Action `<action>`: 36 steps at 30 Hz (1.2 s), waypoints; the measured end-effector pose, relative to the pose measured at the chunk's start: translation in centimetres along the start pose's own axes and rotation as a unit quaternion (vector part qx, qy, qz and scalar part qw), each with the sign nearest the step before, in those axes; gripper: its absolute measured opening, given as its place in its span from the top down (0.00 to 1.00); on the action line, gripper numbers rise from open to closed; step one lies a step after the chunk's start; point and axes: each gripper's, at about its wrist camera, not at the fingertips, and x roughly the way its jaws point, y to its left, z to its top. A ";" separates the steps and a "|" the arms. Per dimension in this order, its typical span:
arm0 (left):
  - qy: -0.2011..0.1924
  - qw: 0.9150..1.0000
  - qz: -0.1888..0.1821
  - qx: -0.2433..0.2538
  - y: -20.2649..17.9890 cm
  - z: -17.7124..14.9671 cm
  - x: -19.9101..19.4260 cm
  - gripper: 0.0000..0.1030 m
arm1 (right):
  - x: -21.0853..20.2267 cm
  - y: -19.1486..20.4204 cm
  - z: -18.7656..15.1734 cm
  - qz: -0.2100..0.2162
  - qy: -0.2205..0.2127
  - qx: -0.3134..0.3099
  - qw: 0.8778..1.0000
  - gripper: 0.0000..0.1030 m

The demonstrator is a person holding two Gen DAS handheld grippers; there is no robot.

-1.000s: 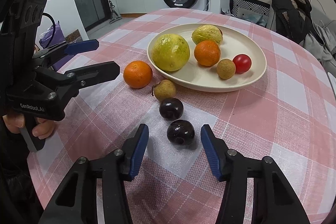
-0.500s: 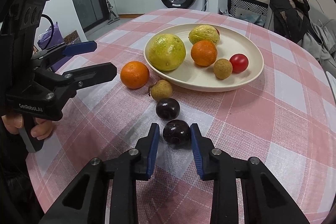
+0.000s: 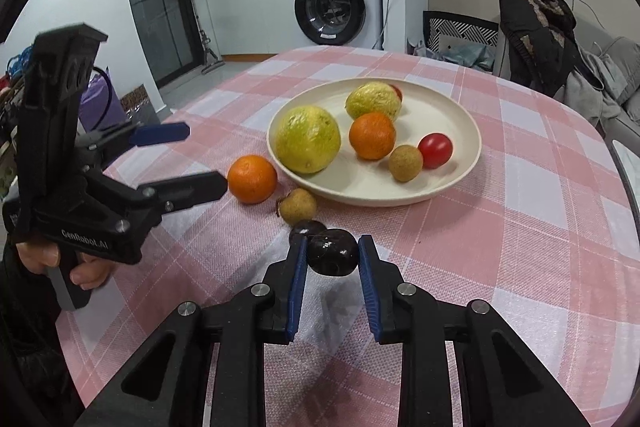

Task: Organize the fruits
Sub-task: 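Close the left tool on the mandarin orange while the right tool lifts the dark fruit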

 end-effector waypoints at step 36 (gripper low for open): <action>0.057 0.996 -0.032 0.058 -2.5 0.8 3.5 0.63 | 0.2 -1.6 0.3 -0.010 -0.013 0.026 1.000 0.74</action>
